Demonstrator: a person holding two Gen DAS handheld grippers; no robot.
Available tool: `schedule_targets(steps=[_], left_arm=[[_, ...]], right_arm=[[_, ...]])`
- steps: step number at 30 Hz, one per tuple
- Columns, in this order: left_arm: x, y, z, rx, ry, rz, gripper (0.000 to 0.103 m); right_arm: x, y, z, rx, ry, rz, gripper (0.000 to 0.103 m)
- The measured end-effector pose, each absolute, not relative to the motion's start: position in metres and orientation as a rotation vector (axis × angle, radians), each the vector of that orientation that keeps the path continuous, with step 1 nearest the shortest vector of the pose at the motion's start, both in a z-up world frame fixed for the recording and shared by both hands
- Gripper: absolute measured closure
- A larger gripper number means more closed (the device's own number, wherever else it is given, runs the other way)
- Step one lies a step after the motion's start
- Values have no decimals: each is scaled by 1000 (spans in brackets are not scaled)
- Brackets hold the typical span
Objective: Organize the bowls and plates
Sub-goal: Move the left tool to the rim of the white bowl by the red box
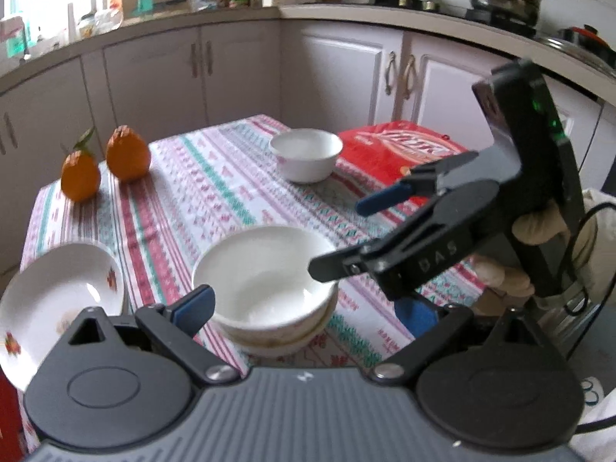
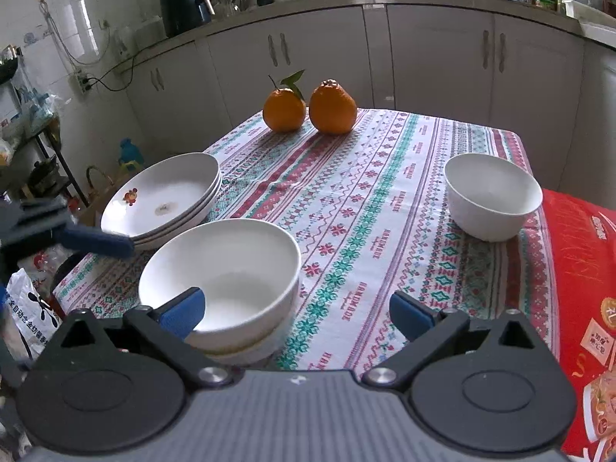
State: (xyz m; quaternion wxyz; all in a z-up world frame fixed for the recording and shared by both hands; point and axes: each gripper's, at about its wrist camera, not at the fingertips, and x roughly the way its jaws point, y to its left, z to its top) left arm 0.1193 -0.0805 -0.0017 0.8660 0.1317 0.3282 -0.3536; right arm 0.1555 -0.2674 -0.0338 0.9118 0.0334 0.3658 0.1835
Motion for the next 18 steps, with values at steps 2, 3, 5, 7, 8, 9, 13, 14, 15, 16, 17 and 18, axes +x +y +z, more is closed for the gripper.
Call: schedule_targets(steps=[2, 3, 5, 7, 8, 9, 13, 14, 15, 16, 17, 18], left_arm=[[122, -87, 8, 304, 665, -750, 3], [124, -90, 12, 316, 656, -755, 3], [131, -100, 22, 344, 634, -780, 3], [140, -110, 31, 358, 623, -811, 2], [147, -116, 34, 365, 622, -828, 2], [155, -121, 38, 371, 626, -839, 2], [188, -145, 48, 393, 645, -862, 2], [199, -153, 49, 394, 649, -869, 2], [209, -160, 49, 392, 657, -874, 2], [219, -166, 49, 391, 670, -878, 2], [231, -174, 47, 393, 679, -872, 2], [241, -181, 45, 400, 681, -866, 2]], right_arm=[[155, -279, -27, 98, 722, 373, 0], [155, -287, -23, 108, 701, 357, 0], [158, -303, -16, 121, 670, 328, 0], [162, -319, -12, 113, 636, 283, 0], [164, -325, -11, 98, 629, 259, 0], [167, -331, -12, 78, 625, 232, 0], [180, -353, -19, 25, 616, 187, 0], [185, -359, -21, 16, 619, 183, 0], [190, -364, -23, 7, 621, 185, 0], [194, -368, -25, -1, 625, 185, 0], [199, -370, -28, -11, 628, 185, 0], [203, -373, -29, -22, 628, 191, 0]])
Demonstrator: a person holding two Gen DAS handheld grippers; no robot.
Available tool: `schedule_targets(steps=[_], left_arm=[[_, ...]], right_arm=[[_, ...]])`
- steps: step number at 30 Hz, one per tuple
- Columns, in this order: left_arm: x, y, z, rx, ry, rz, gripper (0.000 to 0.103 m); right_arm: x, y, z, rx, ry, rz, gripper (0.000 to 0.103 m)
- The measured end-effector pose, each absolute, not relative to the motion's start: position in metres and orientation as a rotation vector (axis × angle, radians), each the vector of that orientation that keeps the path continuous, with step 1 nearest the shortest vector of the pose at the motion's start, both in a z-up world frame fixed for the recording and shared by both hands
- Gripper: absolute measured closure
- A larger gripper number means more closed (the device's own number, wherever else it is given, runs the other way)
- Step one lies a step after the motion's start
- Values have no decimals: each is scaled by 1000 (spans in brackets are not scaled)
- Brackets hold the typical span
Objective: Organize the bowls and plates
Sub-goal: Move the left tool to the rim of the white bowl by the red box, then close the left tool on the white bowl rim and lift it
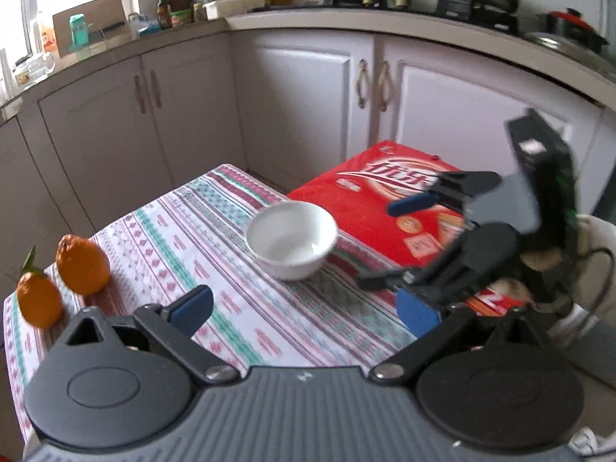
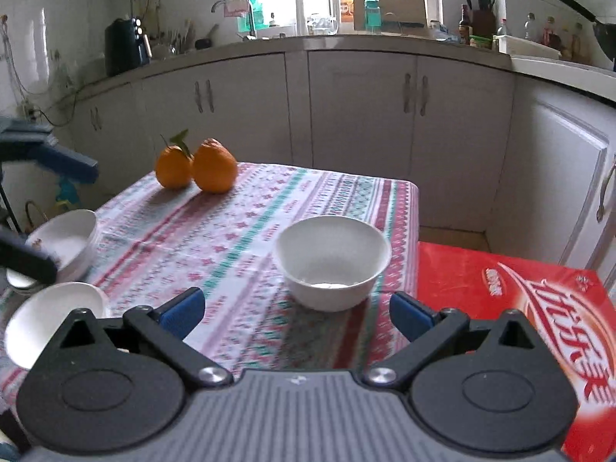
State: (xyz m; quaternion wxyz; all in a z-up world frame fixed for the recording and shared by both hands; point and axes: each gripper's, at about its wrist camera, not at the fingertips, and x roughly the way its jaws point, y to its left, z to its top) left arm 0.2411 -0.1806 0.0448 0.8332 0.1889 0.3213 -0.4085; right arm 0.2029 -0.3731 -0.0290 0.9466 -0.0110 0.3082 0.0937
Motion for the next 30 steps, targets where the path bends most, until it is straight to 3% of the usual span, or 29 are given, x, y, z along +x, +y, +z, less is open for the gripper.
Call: schedule_targets(steps=[10, 13, 18, 22, 26, 30], left_arm=[[319, -248, -3, 441, 775, -868, 3], [337, -255, -14, 392, 824, -872, 9], [366, -263, -29, 329, 883, -847, 28], [379, -271, -38, 321, 909, -838, 31], [390, -277, -45, 309, 932, -837, 41], [395, -281, -48, 302, 945, -836, 48]], right_arm=[[250, -384, -55, -114, 641, 252, 0], [262, -387, -61, -107, 648, 286, 0], [276, -389, -70, -110, 660, 318, 0], [280, -387, -73, -144, 669, 315, 1], [282, -386, -74, -155, 674, 320, 3], [285, -390, -75, -139, 679, 326, 10]])
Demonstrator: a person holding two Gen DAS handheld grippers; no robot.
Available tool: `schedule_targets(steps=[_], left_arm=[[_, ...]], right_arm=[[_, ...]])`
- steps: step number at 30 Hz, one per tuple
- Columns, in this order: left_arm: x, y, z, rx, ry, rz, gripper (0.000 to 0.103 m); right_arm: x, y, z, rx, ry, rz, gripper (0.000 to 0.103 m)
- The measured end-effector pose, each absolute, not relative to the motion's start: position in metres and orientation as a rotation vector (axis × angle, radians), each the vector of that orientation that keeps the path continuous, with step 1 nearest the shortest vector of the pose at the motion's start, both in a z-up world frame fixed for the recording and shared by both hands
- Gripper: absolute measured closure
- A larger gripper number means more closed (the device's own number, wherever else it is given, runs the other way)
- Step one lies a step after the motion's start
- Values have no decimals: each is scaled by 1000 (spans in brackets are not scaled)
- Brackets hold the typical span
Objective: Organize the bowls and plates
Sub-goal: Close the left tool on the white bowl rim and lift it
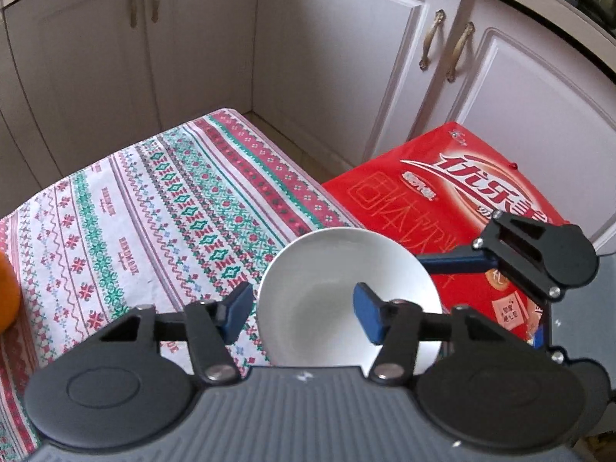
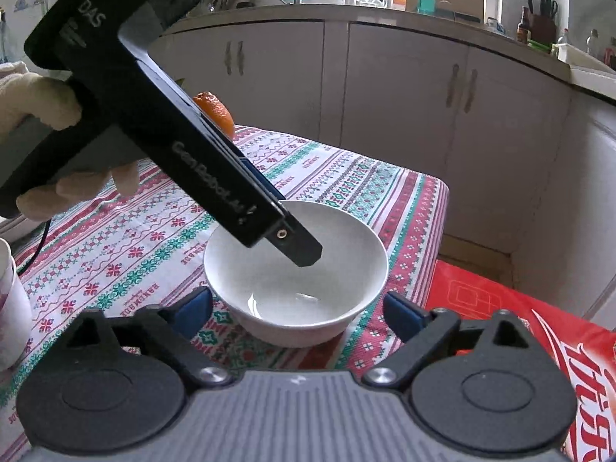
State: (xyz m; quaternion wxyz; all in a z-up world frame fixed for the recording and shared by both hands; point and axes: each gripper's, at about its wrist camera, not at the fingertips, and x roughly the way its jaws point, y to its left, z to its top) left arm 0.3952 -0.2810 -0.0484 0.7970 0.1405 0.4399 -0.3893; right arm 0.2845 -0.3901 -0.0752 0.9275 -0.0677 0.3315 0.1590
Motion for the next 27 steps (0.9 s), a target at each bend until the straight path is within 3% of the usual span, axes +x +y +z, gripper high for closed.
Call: schedule_targets(steps=[27], left_arm=[[383, -273, -36, 291, 955, -852, 51]], right_arm=[[272, -385, -61, -114, 681, 349, 12]])
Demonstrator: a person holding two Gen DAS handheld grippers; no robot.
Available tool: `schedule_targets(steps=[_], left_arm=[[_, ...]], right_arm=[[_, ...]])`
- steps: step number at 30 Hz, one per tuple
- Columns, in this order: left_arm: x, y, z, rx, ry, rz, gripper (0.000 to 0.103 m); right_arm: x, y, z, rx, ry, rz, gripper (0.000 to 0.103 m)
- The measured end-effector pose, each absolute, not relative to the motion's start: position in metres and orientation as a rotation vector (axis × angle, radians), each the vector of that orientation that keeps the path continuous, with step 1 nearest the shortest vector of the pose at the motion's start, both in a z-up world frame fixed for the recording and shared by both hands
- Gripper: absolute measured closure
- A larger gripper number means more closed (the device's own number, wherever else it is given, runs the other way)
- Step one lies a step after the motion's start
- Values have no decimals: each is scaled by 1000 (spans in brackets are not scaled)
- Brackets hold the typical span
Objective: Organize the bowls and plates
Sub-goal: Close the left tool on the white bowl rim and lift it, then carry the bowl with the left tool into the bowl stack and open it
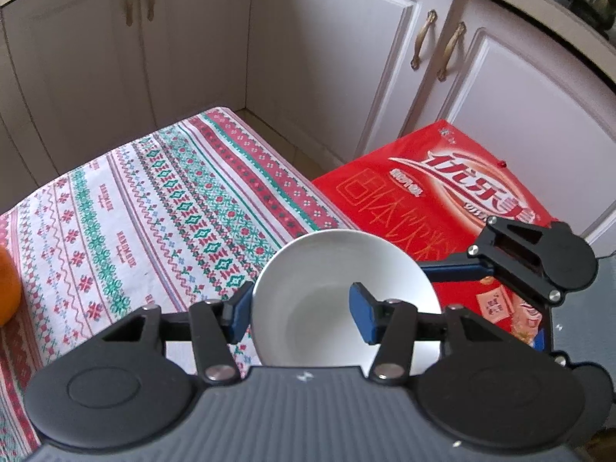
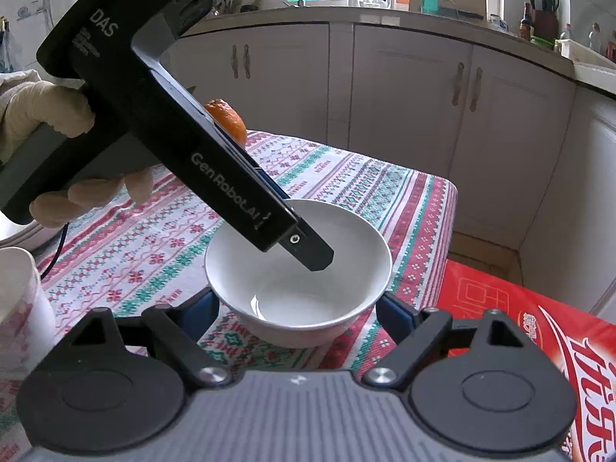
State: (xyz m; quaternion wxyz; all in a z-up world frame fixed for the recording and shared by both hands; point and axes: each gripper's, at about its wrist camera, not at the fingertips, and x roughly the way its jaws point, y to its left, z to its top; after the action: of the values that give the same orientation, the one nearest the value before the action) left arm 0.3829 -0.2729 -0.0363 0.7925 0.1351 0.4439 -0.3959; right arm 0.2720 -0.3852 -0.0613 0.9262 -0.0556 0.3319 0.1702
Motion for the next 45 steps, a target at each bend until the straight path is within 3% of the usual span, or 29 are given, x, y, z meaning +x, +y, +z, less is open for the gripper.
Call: schedule_targets(steps=[26, 37, 45], left_arm=[[277, -153, 43, 233, 832, -722, 49], [230, -98, 43, 186, 815, -666, 42], [217, -78, 20, 112, 855, -677, 41]], right_arm=[[200, -289, 14, -148, 673, 524, 12], [169, -237, 18, -182, 700, 621, 12], [160, -223, 0, -212, 750, 623, 12]])
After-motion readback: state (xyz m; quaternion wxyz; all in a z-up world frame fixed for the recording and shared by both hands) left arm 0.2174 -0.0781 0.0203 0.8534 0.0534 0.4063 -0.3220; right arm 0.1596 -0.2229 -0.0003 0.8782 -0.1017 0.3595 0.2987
